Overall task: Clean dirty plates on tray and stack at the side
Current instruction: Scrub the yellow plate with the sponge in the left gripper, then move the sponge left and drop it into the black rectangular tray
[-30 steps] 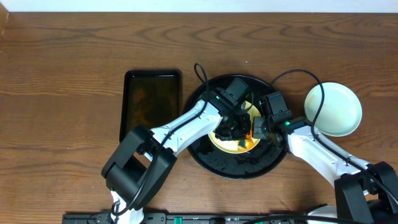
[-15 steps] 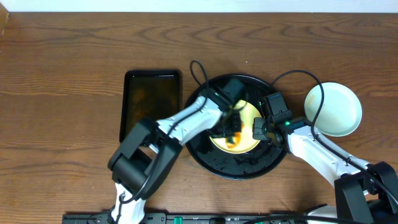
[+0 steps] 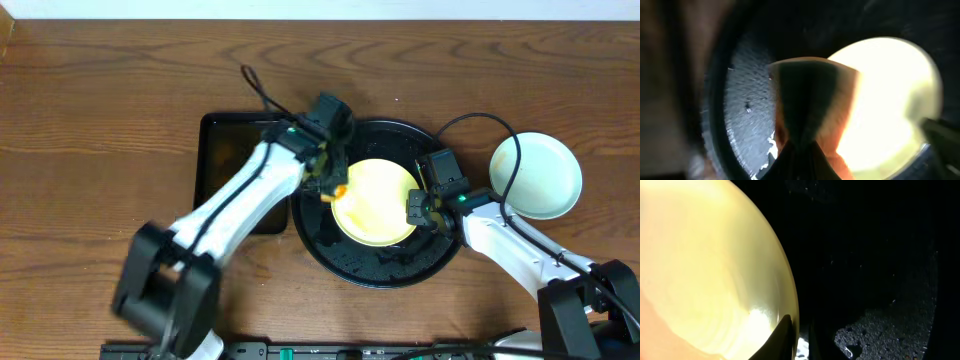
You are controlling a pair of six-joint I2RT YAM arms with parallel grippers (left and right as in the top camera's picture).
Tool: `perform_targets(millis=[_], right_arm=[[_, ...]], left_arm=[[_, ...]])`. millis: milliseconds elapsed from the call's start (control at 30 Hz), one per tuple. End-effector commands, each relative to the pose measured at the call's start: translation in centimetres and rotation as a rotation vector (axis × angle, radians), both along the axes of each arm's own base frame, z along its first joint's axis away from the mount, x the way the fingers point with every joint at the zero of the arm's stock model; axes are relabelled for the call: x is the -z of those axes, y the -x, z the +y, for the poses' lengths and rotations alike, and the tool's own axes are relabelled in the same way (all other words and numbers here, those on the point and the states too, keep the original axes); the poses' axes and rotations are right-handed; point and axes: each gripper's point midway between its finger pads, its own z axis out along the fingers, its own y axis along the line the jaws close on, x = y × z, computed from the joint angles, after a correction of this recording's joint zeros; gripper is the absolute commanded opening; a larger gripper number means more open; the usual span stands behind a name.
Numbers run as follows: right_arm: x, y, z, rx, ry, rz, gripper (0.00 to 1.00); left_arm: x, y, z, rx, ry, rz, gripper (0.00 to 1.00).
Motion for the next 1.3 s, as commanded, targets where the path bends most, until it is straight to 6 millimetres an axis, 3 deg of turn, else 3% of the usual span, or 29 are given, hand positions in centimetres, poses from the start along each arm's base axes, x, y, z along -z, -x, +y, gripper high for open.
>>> perform_targets(millis=[0, 100, 367, 600, 700, 833, 933, 1000, 1033, 1067, 1100, 1167, 1267], right_arm=[[-0.1, -0.3, -0.7, 0.020, 0.014, -0.013, 0.15], [-0.2, -0.5, -0.4, 0.015, -0.003, -0.019, 0.23], [-0.3, -0.1, 1.6, -0.029, -0.086, -0.003, 0.22], [-0.3, 0.1, 1.8, -0.038, -0.084, 0.002, 0.21], [-0.2, 0.2, 1.7, -0.037, -0.081, 0.009, 0.20], [-0.1, 0.4, 1.6, -0.036, -0.078, 0.016, 0.20], [-0.1, 0.4, 1.6, -0.036, -0.079, 0.016, 0.19], [-0.1, 0.4, 1.6, -0.036, -0.079, 0.015, 0.19], [-0.1, 0.4, 1.6, -0.036, -0.078, 0.017, 0.18], [-0.1, 0.4, 1.6, -0.036, -0.077, 0.019, 0.18], [-0.1, 0.4, 1.6, -0.036, -0.077, 0.019, 0.18], [-0.1, 0.4, 1.6, -0.035, -0.078, 0.018, 0.18], [-0.1, 0.5, 1.6, -0.035, -0.077, 0.019, 0.17]], left_arm=[[-4.5, -0.8, 3.8, -0.058, -0.078, -0.143, 0.07], [-5.8, -1.0, 8.0, -0.142, -0.189, -0.179, 0.07], [-4.6, -2.3, 14.4, -0.302, -0.248, -0.120, 0.07], [1.2, -3.9, 15.5, -0.196, -0.157, 0.008, 0.08], [4.1, -4.5, 14.6, -0.073, 0.000, 0.072, 0.07], [5.9, -4.1, 13.8, 0.071, 0.124, 0.105, 0.07], [7.1, -3.8, 14.8, 0.103, 0.114, 0.127, 0.08], [8.2, -3.7, 16.4, 0.082, 0.043, 0.147, 0.08], [9.2, -3.3, 19.8, -0.004, -0.131, 0.190, 0.07], [9.3, -3.1, 21.3, -0.071, -0.209, 0.206, 0.07], [9.2, -2.6, 24.2, -0.211, -0.363, 0.225, 0.07], [8.9, -2.2, 25.5, -0.290, -0.434, 0.237, 0.07], [9.0, -1.9, 24.8, -0.341, -0.395, 0.253, 0.07]])
